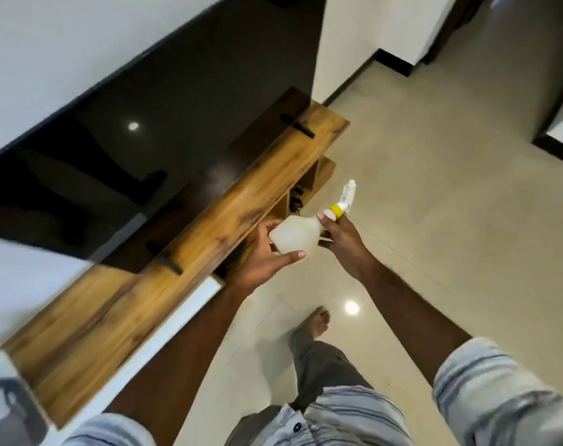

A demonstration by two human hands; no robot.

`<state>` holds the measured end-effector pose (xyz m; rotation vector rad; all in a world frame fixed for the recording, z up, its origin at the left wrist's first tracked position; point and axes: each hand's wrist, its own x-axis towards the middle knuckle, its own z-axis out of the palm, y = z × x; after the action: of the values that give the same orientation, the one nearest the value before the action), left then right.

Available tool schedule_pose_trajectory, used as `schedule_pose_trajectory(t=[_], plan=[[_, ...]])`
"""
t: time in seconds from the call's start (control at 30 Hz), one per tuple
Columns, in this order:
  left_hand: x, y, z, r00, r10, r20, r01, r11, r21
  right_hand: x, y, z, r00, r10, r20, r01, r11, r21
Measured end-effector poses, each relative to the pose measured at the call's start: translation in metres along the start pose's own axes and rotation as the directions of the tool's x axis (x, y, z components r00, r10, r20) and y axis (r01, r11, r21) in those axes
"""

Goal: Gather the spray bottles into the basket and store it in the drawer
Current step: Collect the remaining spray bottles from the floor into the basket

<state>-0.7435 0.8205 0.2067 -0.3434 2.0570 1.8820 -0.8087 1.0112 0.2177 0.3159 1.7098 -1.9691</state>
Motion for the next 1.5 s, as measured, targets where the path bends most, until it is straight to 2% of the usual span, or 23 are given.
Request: schedule_pose_trajectory(t=[0.1,0.17,0.27,0.37,0.5,0.63,0.77,0.9,1.0,1.07,1.2,1.3,1.37,1.43,1.5], plan=[[-0.064,-0.016,-0.044,0.998,0.018,-0.059,-0.014,0.998,0.060,-0.023,0.011,0.057,0.994,-0.016,0.112,0.025,0.996,-0.081],[-0.135,-0.042,-0.086,0.991,0.002,-0.131,0.009,0.996,0.083,-0.056,0.030,0.120,0.970,0.023,0.242,0.019,0.986,-0.168],[-0.236,-0.078,-0.136,0.956,-0.014,-0.292,0.034,0.997,0.065,-0.102,0.061,0.208,0.919,0.084,0.385,0.031,0.959,-0.282],[-0.330,-0.106,-0.176,0.900,-0.017,-0.437,0.038,0.999,0.039,-0.151,0.090,0.294,0.821,0.126,0.557,0.092,0.934,-0.346],[-0.429,-0.147,-0.215,0.776,-0.054,-0.628,0.059,0.998,-0.014,-0.206,0.124,0.397,0.659,0.203,0.724,0.193,0.885,-0.424],[-0.502,-0.184,-0.256,0.674,-0.129,-0.727,0.080,0.992,-0.102,-0.244,0.167,0.491,0.508,0.280,0.815,0.287,0.837,-0.466],[-0.561,-0.222,-0.298,0.537,-0.189,-0.822,0.119,0.982,-0.148,-0.277,0.212,0.578,0.352,0.331,0.876,0.429,0.775,-0.465],[-0.608,-0.260,-0.347,0.334,-0.249,-0.909,0.209,0.960,-0.186,-0.299,0.263,0.668,0.247,0.381,0.891,0.580,0.678,-0.451],[-0.628,-0.288,-0.378,0.242,-0.303,-0.922,0.279,0.932,-0.233,-0.306,0.298,0.720,0.212,0.441,0.872,0.644,0.608,-0.464],[-0.639,-0.305,-0.399,0.253,-0.308,-0.917,0.332,0.918,-0.217,-0.306,0.323,0.748,0.204,0.487,0.849,0.657,0.574,-0.488],[-0.661,-0.340,-0.436,0.339,-0.298,-0.892,0.426,0.894,-0.137,-0.307,0.361,0.789,0.144,0.484,0.863,0.742,0.524,-0.419],[-0.676,-0.370,-0.462,0.362,-0.335,-0.870,0.515,0.850,-0.112,-0.304,0.392,0.815,0.173,0.417,0.892,0.816,0.447,-0.367],[-0.686,-0.397,-0.486,0.364,-0.367,-0.856,0.522,0.842,-0.139,-0.304,0.419,0.832,0.203,0.378,0.903,0.856,0.379,-0.351],[-0.693,-0.423,-0.509,0.402,-0.396,-0.825,0.495,0.853,-0.169,-0.305,0.446,0.842,0.247,0.352,0.903,0.878,0.312,-0.362],[-0.700,-0.456,-0.535,0.456,-0.439,-0.774,0.496,0.848,-0.188,-0.304,0.478,0.854,0.303,0.329,0.894,0.869,0.289,-0.401]])
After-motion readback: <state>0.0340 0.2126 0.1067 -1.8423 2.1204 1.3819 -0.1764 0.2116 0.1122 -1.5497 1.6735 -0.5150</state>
